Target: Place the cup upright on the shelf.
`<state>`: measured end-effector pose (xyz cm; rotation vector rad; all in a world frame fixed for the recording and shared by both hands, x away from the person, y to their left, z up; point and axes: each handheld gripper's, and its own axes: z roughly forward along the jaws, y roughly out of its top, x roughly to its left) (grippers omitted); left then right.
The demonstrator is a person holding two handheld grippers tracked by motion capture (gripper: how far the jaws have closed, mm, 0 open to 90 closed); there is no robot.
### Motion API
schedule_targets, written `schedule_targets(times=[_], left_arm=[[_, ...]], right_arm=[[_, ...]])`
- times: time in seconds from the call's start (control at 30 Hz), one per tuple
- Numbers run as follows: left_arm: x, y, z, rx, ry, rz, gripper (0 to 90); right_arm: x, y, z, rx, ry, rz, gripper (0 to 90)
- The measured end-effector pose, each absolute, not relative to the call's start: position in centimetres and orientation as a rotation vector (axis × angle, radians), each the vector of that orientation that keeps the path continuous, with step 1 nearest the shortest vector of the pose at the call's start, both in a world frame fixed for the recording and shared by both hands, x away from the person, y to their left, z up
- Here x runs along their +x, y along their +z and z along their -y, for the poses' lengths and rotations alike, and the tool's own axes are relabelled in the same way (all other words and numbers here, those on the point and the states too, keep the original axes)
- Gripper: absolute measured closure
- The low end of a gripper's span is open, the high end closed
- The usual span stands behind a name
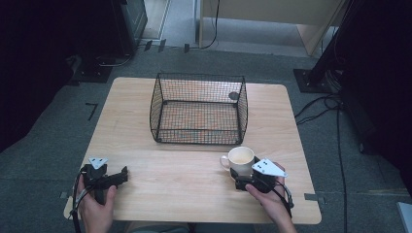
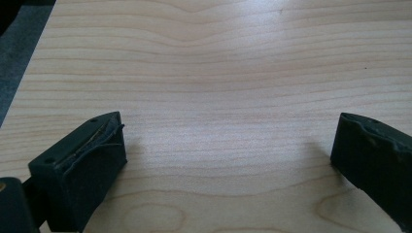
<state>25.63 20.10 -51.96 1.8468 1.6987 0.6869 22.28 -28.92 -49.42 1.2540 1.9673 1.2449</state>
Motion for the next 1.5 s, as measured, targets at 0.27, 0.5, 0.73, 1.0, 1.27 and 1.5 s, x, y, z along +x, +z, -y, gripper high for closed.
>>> schedule_targets(times=[0.27, 0.5, 0.73, 1.0, 1.27, 1.5], left_arm=[[25.6, -52.0, -20.1, 1.847, 0.686, -1.698, 0.0], [25.7, -52.0, -20.0, 1.845, 0.686, -1.700, 0.0], [25.7, -52.0, -20.0, 1.845, 0.686, -1.698, 0.0], [25.7, -52.0, -20.0, 1.846, 0.685, -1.698, 0.0], [25.7, -52.0, -20.0, 1.848, 0.685, -1.696, 0.0], [25.7, -52.0, -20.0, 1.849, 0.685, -1.696, 0.0]], right_arm=[[22.0, -50.1, 28.9, 1.245, 1.225, -2.003, 8.4], [21.6, -50.7, 29.1, 1.243, 1.202, -2.041, 8.3], [21.6, -49.8, 29.1, 1.206, 1.242, -2.044, 0.0], [22.3, -49.1, 28.6, 1.211, 1.271, -2.031, 0.8], [22.4, -49.0, 28.8, 1.225, 1.282, -2.019, 9.3], [22.3, -48.7, 28.7, 1.219, 1.297, -2.012, 10.1]])
